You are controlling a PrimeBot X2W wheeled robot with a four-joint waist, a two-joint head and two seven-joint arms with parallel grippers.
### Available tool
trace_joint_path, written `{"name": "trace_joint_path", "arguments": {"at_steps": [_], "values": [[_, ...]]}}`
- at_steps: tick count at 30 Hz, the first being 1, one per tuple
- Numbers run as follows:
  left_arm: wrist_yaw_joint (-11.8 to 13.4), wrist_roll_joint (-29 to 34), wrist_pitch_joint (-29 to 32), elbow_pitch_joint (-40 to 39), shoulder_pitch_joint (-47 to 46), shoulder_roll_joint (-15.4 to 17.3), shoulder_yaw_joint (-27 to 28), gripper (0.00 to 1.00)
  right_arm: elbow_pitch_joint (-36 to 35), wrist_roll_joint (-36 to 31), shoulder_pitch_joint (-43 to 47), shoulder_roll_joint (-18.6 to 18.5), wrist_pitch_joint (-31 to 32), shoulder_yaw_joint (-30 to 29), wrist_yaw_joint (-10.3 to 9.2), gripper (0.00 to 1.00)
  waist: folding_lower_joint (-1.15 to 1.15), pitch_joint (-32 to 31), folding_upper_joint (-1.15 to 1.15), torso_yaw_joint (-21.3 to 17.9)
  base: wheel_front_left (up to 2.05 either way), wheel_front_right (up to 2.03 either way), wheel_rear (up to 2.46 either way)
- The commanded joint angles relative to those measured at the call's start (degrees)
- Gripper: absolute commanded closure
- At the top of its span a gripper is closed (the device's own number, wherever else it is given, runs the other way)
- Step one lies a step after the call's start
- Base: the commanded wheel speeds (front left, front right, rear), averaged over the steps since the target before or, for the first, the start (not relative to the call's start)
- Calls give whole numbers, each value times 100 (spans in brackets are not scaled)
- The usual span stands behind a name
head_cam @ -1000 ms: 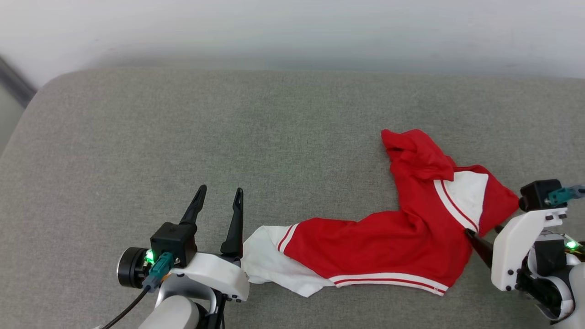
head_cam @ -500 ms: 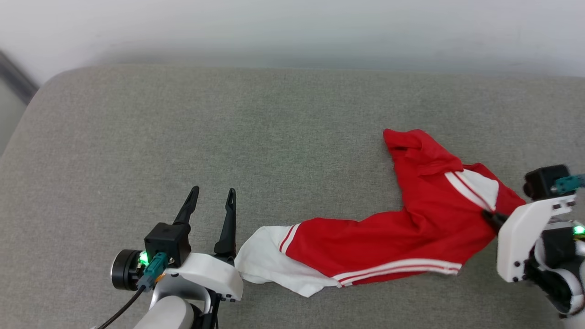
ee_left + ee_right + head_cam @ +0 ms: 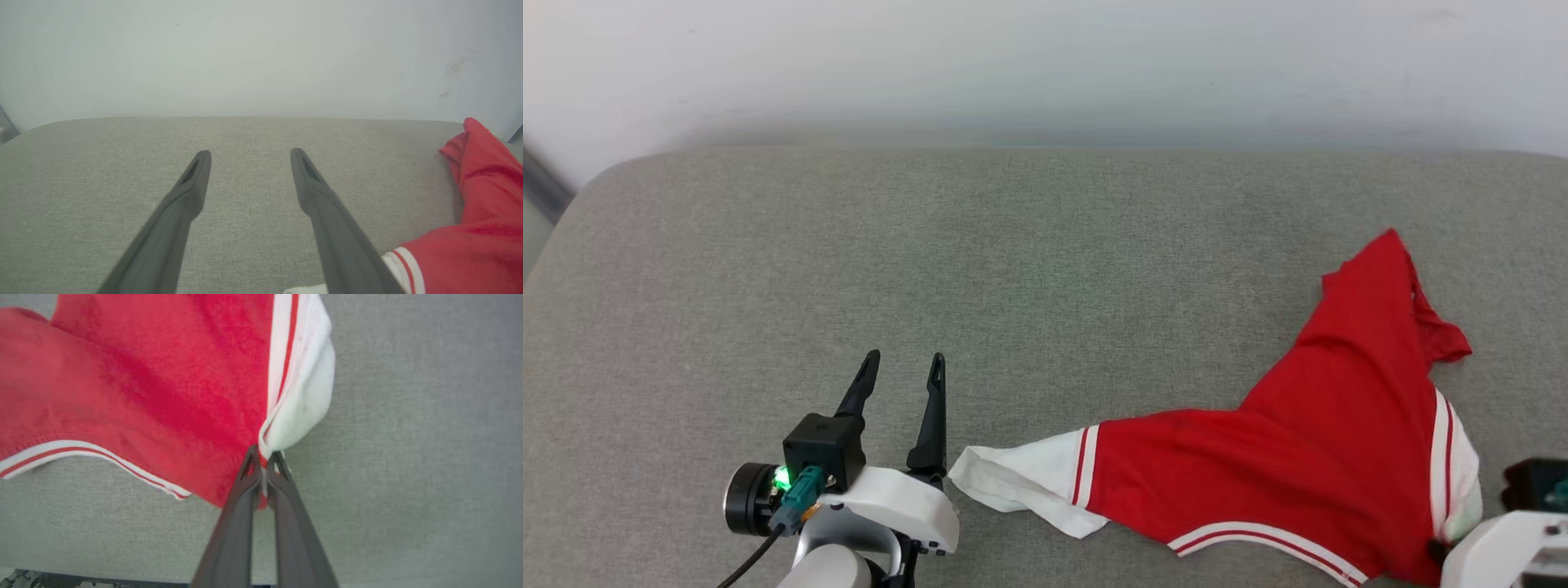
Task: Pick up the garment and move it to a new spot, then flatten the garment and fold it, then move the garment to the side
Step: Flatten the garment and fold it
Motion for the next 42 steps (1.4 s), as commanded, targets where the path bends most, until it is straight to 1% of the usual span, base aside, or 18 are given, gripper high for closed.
{"name": "trace_joint_path", "arguments": {"at_steps": [1, 2, 3, 4, 8, 13, 19, 25, 27, 31, 34, 37, 42], "values": [[4, -8, -10, -18, 9, 7, -11, 0, 97, 2, 48, 24, -54, 19, -2, 100, 0, 12, 0, 6, 0, 0, 0], [-1, -12, 2, -18, -11, 10, -14, 0, 277, 29, 56, 93, -142, 29, -4, 100, 0, 22, 0, 8, 0, 0, 0], [-7, -17, 8, -16, -27, 15, -14, 0, 440, 66, 6, 140, -280, 47, -3, 58, 0, 29, 0, 9, 0, 0, 0], [-15, -19, 12, -9, -39, 24, -11, 0, 576, 72, -65, 169, -448, 60, -3, 0, 0, 32, 0, 9, 0, 0, 0], [-13, -32, 17, 35, -16, 68, -5, 0, 937, 104, -207, 231, -1324, 68, -2, 0, 0, -30, 0, 13, 0, 0, 0], [35, -75, 24, 80, 141, 99, 14, 0, 951, 191, -157, 264, -2478, -14, -2, 0, 0, -245, 0, -15, 0, 0, 0], [74, -164, 47, 98, 337, 102, -7, 0, 850, -39, -69, 262, -3560, -45, -2, 0, 0, -541, 0, -40, 0, 0, 0], [84, -218, 105, 123, 463, 181, -20, 0, 656, -264, -171, 308, -4419, 280, -2, 0, 0, -718, 0, -53, 0, 0, 0], [71, -233, 164, 141, 481, 224, -39, 0, 584, -323, -178, 329, -4582, 425, -2, 0, 0, -759, 0, -64, 0, 0, 0], [-111, -301, 345, 175, 522, 347, -111, 0, 405, -423, -79, 374, -4714, 674, -3, 0, 0, -852, 0, -105, 0, 0, 0], [-230, -379, 618, 216, 490, 464, -171, 0, 194, -543, 44, 397, -4710, 799, -3, 0, 0, -887, 0, -165, 0, 0, 0], [-444, -507, 1197, 316, 313, 627, -309, 0, -43, -611, 164, 415, -4643, 940, -2, 0, 0, -883, 0, -256, 0, 0, 0], [-924, -844, 2481, 598, -27, 849, -600, 0, -373, -591, 269, 416, -4506, 1146, -3, 0, 0, -760, 0, -458, 0, 0, 0]]}}
